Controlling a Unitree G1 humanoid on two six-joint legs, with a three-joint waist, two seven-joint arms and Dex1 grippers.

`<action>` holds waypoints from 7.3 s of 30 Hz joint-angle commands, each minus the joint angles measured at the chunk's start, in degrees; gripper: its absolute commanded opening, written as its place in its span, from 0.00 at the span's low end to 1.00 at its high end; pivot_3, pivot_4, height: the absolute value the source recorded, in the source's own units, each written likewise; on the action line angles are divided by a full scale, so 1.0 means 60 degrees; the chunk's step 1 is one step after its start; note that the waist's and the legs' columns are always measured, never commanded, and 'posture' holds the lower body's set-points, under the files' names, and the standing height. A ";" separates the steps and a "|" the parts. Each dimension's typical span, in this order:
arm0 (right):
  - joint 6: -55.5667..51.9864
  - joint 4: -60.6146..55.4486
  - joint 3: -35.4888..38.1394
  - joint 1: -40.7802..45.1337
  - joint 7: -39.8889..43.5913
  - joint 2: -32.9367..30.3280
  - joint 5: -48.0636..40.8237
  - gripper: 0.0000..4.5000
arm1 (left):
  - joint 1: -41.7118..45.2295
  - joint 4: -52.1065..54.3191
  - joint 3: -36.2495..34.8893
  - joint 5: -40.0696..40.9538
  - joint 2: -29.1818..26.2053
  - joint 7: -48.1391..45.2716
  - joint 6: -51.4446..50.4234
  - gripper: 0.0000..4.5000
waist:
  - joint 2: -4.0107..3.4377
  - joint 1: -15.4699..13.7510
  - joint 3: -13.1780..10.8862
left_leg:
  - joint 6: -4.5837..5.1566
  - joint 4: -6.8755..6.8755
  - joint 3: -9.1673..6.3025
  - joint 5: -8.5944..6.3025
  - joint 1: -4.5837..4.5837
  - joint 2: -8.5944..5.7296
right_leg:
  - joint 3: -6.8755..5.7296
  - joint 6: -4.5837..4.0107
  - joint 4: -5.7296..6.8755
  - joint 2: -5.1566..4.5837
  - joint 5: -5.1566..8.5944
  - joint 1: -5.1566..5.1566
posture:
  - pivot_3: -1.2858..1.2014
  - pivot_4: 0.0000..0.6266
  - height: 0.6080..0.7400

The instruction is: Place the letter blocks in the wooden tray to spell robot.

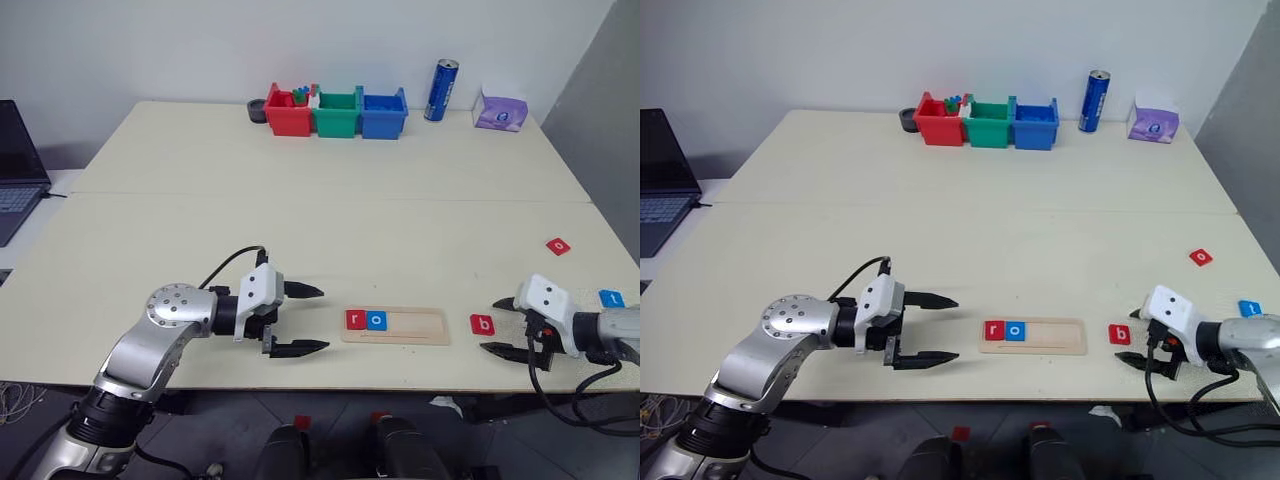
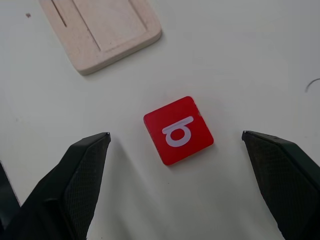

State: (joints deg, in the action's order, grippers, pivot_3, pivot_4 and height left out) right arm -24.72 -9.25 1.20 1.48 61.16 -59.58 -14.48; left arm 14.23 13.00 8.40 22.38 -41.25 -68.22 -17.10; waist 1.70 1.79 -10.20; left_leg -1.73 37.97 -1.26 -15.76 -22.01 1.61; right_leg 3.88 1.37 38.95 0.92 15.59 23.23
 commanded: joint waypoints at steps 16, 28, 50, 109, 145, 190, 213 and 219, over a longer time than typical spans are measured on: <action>0.0202 0.0417 -0.0335 0.1334 0.1170 0.0126 -0.0120 0.32 | -0.0426 0.0185 -0.0331 -0.0041 -0.0170 0.0121 0.0172 1.00 | -0.0005 0.0003 -0.0002 | 0.0000 0.0003 -0.0007 0.0000 0.0004 0.0005 | 0.0001 -0.0001 0.0007 -0.0001 -0.0001 0.0000 | 0.52 0.24 1.00; -0.1181 -0.1896 -0.1776 0.2600 0.0563 0.0981 -0.0073 0.32 | -0.0440 0.0023 -0.0386 -0.0201 -0.0297 0.0154 0.0165 1.00 | -0.0007 -0.0001 -0.0003 | 0.0000 0.0004 -0.0018 0.0000 0.0005 0.0006 | -0.0011 0.0000 0.0008 -0.0002 -0.0001 0.0000 | 0.52 0.24 1.00; -0.1776 -0.1217 -0.3579 0.4110 0.0609 0.1966 0.0772 0.32 | -0.0450 0.0072 -0.0300 -0.0342 -0.0081 0.0305 0.0249 1.00 | -0.0008 -0.0001 -0.0003 | 0.0000 0.0004 -0.0022 0.0000 0.0002 0.0006 | -0.0018 -0.0003 0.0009 -0.0005 -0.0003 0.0005 | 0.52 0.24 1.00; -0.3226 -0.3201 -0.3089 0.2580 -0.1229 0.1963 0.0136 0.01 | -0.0553 -0.0019 -0.0278 -0.0534 0.0027 0.0386 0.0490 1.00 | -0.0007 -0.0014 -0.0003 | 0.0000 0.0005 -0.0026 0.0000 -0.0003 0.0006 | -0.0025 -0.0002 0.0007 -0.0005 -0.0002 0.0005 | 0.52 0.24 1.00; -0.2920 -0.0423 0.2203 0.1969 -0.3998 0.1897 -0.0211 0.72 | -0.0139 -0.0029 -0.0161 -0.0438 0.0633 0.0758 0.0233 1.00 | -0.0008 -0.0007 -0.0002 | 0.0000 0.0005 -0.0006 0.0000 -0.0003 0.0000 | -0.0009 -0.0002 0.0010 -0.0004 -0.0003 0.0002 | 0.52 0.24 1.00; 0.2240 1.3890 0.3371 0.8355 -0.9651 0.3829 0.0795 0.94 | 0.0356 0.0679 0.0055 -0.0320 0.0954 0.1226 -0.0700 1.00 | -0.0027 0.0127 -0.0010 | 0.0000 0.0002 0.0046 0.0001 0.0003 -0.0008 | 0.0042 -0.0050 0.0006 -0.0005 -0.0037 0.0003 | 0.52 0.24 1.00; 0.1091 1.0344 0.3208 0.6880 -0.8399 0.4528 0.0431 0.01 | 0.0239 0.0581 -0.0044 -0.0310 0.0801 0.1166 -0.0579 1.00 | 0.0009 0.0240 0.0013 | 0.0000 -0.0001 0.0020 0.0001 0.0012 -0.0001 | 0.0040 -0.0047 0.0006 -0.0001 -0.0037 -0.0010 | 0.52 0.24 1.00; 0.0038 0.6471 0.3251 0.5057 -0.8346 0.5072 -0.0015 0.01 | 0.0207 0.0538 -0.0069 -0.0283 0.0809 0.1184 -0.0537 1.00 | -0.0002 0.0238 0.0012 | 0.0000 -0.0007 0.0003 0.0001 0.0004 0.0007 | 0.0035 -0.0047 0.0010 0.0000 -0.0037 -0.0002 | 0.52 0.24 1.00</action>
State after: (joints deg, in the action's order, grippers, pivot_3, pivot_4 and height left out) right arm -22.96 36.19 20.60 33.27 10.58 -29.46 -13.01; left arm 15.35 15.19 8.67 20.12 -36.20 -60.87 -21.12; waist 1.68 3.22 -10.13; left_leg -1.73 37.92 -1.26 -15.75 -21.99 1.64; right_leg 4.09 1.09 39.00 0.92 15.37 23.23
